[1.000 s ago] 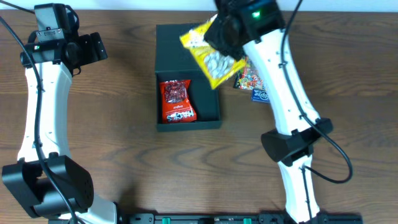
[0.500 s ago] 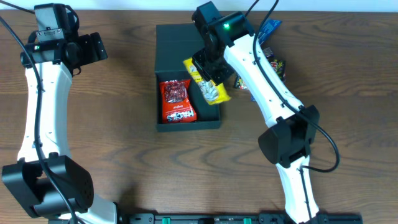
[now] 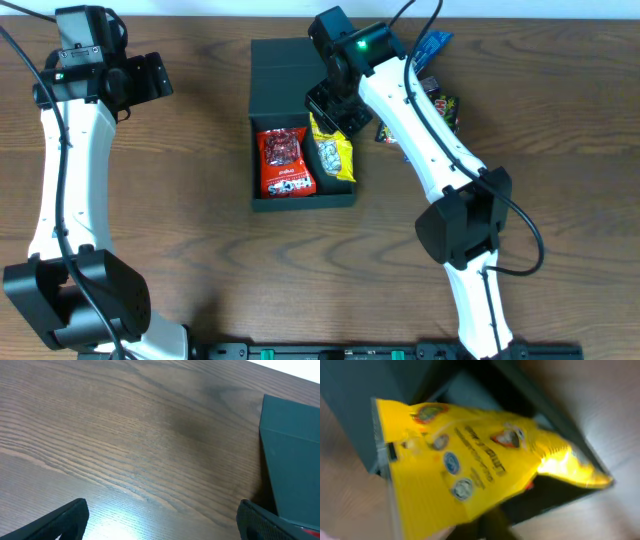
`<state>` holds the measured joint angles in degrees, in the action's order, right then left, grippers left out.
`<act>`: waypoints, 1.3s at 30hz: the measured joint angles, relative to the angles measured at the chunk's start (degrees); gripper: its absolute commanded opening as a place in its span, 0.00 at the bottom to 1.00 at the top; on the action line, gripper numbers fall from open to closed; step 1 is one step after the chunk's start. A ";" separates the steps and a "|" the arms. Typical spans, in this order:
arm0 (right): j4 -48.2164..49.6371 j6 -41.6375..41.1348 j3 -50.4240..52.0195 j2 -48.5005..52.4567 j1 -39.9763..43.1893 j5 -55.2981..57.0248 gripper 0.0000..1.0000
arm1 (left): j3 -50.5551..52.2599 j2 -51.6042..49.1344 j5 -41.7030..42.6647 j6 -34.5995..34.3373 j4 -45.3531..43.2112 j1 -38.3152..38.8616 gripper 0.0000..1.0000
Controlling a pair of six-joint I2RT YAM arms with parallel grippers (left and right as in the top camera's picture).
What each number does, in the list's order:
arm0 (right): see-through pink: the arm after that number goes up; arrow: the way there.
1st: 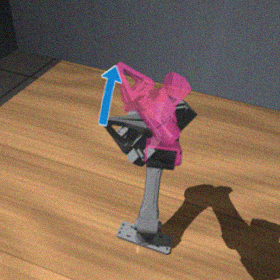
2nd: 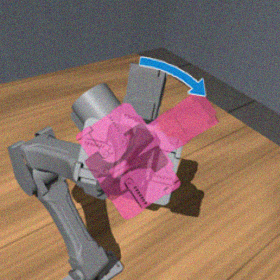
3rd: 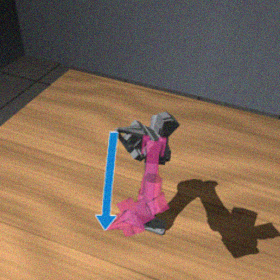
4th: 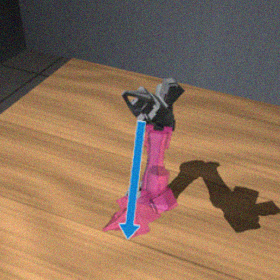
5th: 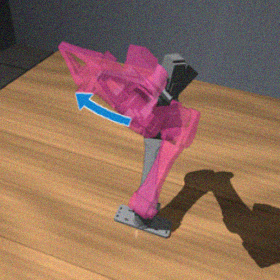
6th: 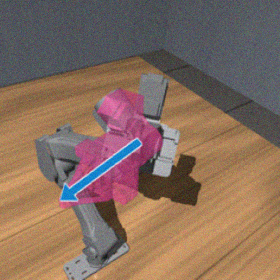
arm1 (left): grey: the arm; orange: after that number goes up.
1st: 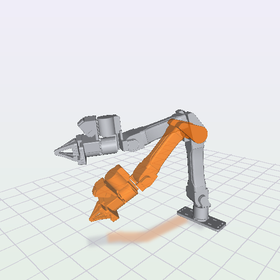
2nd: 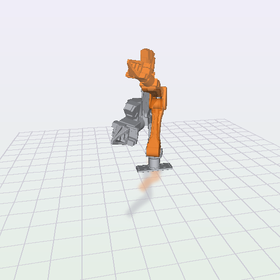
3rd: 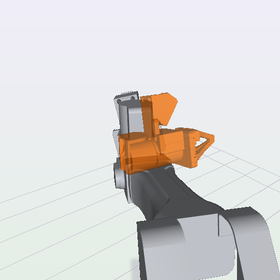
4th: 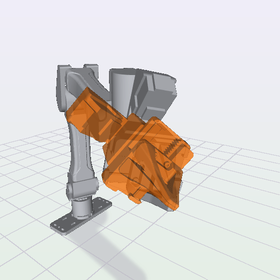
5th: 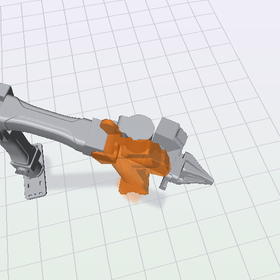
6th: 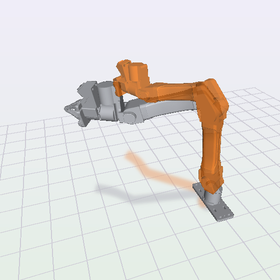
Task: Pack container
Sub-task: 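Carry the yellow bag left and lower it into the black box, then open the right gripper and withdraw it to the candy pile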
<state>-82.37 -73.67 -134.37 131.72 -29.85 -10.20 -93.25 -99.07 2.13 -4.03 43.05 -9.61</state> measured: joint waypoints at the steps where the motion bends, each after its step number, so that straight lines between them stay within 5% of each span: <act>1: 0.68 2.25 0.00 0.00 0.00 0.35 0.50 | 0.00 0.00 0.00 0.00 0.00 0.00 0.95; 5: 1.42 15.72 -0.39 0.00 0.00 1.29 0.88 | 0.00 0.00 0.00 0.00 -0.02 0.00 0.95; 9: 0.83 28.89 -2.69 0.00 -0.02 0.50 0.99 | 0.00 0.00 -0.02 0.00 0.00 0.00 0.95; 18: -3.93 48.11 -5.51 0.00 0.00 9.38 0.99 | 0.00 0.00 0.00 0.00 0.24 0.00 0.95; 21: -2.97 52.65 -5.49 0.00 0.02 11.39 0.68 | 0.00 0.00 0.00 0.00 0.24 0.00 0.95; 25: 1.22 58.49 -4.50 0.00 0.02 11.74 0.02 | 0.00 0.00 0.00 0.00 0.24 0.00 0.95; 39: 16.81 61.68 15.26 0.00 0.04 11.76 0.02 | 0.00 0.00 -0.20 0.00 0.44 0.00 0.96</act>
<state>-65.56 -11.99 -119.11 131.72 -29.80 1.56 -93.25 -99.07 1.93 -4.03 43.48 -9.61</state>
